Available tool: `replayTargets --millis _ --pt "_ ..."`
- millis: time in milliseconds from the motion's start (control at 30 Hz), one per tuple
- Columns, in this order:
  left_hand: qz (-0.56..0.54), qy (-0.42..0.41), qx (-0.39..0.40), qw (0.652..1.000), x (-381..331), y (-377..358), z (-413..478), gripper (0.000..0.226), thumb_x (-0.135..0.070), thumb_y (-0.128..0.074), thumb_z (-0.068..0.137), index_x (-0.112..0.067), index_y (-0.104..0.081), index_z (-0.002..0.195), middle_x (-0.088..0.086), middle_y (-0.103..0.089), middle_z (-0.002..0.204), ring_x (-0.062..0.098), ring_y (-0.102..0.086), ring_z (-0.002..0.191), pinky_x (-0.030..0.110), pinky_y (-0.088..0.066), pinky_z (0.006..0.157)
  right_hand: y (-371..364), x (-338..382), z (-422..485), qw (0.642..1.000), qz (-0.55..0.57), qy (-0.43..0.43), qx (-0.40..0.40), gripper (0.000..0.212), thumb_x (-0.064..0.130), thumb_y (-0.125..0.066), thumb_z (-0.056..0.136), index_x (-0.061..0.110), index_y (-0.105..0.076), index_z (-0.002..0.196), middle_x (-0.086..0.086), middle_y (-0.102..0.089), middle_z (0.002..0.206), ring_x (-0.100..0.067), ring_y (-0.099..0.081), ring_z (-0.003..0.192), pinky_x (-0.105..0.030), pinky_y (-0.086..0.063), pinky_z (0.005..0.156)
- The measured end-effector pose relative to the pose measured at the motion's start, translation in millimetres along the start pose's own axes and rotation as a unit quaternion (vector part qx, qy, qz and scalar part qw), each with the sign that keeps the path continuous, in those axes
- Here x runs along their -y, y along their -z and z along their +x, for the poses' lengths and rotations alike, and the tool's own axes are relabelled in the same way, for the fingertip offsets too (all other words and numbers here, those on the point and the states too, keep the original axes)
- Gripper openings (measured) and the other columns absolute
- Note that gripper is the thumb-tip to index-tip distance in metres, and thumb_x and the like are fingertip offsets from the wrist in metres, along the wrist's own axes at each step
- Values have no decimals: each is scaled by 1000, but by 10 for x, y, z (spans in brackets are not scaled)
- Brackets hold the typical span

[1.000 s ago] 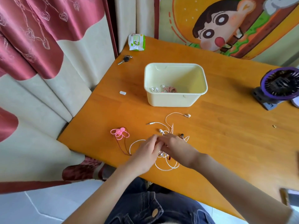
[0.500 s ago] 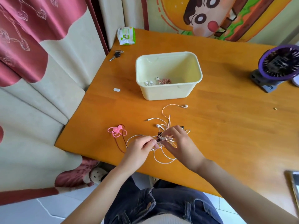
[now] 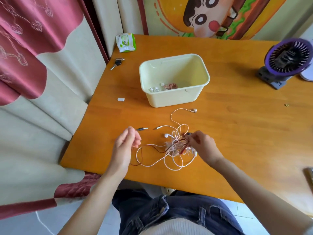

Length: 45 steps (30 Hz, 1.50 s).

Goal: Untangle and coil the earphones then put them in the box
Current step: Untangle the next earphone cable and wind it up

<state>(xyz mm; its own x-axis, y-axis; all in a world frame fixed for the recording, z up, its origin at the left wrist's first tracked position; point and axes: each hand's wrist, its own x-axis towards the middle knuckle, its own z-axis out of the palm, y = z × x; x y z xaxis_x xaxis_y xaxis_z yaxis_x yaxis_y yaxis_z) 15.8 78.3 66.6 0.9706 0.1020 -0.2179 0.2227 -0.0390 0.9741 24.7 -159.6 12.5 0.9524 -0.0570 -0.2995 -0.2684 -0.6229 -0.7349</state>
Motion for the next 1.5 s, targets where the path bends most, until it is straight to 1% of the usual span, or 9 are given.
replayTargets --millis 100,200,333,467,567,733,900,1233,1500 --pt "11 23 4 1000 -85 122 96 39 -37 -46 95 -15 -50 62 -12 -44 50 9 -37 54 23 -38 70 49 -97 -12 1000 -2 -8 -3 11 11 -52 93 12 -56 83 5 -58 65 -19 -48 61 -21 -35 53" --pt "161 35 11 986 -35 120 147 40 -26 -42 99 -13 -52 63 -14 -46 47 7 -40 52 14 -34 55 20 -41 -17 1000 18 4 -11 10 14 -53 93 15 -54 83 -3 -61 71 -21 -49 63 -27 -35 57" --pt "379 -7 61 923 140 79 205 36 -24 -42 99 -19 -61 69 11 -54 71 20 -43 52 22 -27 51 -45 94 -30 998 47 34 -5 10 17 -53 94 15 -54 83 -4 -62 71 -13 -46 57 -21 -35 53" --pt "526 0 108 843 246 -15 245 30 -26 -36 100 -14 -61 111 3 -50 101 21 -50 96 28 -36 80 -100 253 -75 994 81 65 18 12 16 -51 95 16 -54 84 5 -59 67 -3 -47 53 -14 -36 52" --pt "470 -6 133 872 211 -166 198 38 -31 -35 100 -12 -40 133 3 -46 115 19 -44 111 26 -36 92 -116 375 -99 992 83 94 33 15 15 -52 95 22 -52 82 11 -59 67 0 -50 56 -12 -38 55" --pt "260 51 154 952 76 -332 140 21 -37 -39 99 -23 -52 108 2 -56 100 16 -54 84 17 -37 66 -135 496 -151 985 70 143 70 23 14 -51 95 32 -49 81 16 -58 68 -2 -52 64 -13 -39 61" --pt "190 92 192 958 93 -271 167 16 -34 -49 96 -22 -59 94 -2 -61 95 8 -56 85 19 -38 72 -140 502 -174 981 99 153 67 20 15 -50 96 31 -49 84 13 -63 77 -6 -59 74 -19 -47 69" --pt "174 -84 169 966 98 -274 100 9 -18 -58 92 -13 -58 84 -5 -61 74 8 -56 67 20 -43 62 -127 648 -205 953 247 92 147 11 20 -53 93 9 -54 92 12 -62 73 3 -58 67 -11 -42 64" --pt "69 11 146 987 -22 -233 88 16 -15 -44 98 -14 -49 83 -17 -53 63 2 -37 54 14 -33 54 -148 569 -195 979 108 135 112 12 14 -55 93 22 -60 87 3 -64 75 -5 -55 64 -12 -42 62"
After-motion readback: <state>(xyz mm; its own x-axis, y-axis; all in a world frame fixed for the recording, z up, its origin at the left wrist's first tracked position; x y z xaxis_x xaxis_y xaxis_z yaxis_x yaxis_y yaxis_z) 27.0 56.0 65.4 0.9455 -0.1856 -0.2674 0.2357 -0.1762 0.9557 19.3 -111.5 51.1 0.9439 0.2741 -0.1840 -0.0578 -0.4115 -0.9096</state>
